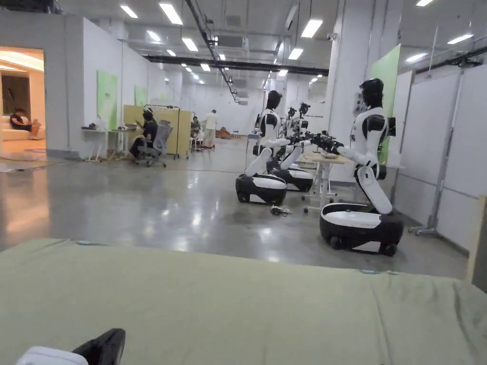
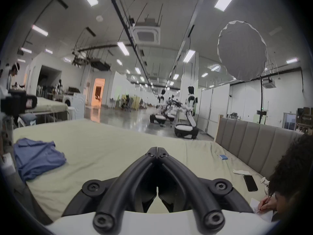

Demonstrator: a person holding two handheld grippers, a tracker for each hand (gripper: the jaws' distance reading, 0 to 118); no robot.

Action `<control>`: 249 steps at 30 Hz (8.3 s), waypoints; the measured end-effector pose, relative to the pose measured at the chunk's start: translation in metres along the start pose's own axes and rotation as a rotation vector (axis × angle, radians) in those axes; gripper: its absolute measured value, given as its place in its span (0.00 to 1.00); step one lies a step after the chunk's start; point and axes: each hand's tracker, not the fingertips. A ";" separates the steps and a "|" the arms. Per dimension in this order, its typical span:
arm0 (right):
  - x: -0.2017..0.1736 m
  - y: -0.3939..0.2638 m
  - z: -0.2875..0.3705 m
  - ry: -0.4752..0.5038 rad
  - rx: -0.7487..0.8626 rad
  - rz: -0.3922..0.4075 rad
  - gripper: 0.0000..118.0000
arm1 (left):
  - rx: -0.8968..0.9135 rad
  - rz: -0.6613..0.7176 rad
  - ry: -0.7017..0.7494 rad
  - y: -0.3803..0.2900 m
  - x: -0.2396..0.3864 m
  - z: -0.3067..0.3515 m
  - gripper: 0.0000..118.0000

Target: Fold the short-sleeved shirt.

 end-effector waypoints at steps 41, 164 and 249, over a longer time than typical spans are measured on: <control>0.016 0.014 0.003 0.008 -0.004 -0.019 0.00 | -0.014 0.010 -0.017 0.010 -0.007 -0.004 0.02; -0.020 -0.047 -0.021 0.344 -0.337 -0.279 0.00 | -0.535 0.467 0.085 -0.091 -0.261 -0.152 0.05; 0.057 -0.081 0.044 0.105 -0.365 -0.360 0.00 | -0.929 0.476 -0.109 -0.179 -0.131 -0.200 0.53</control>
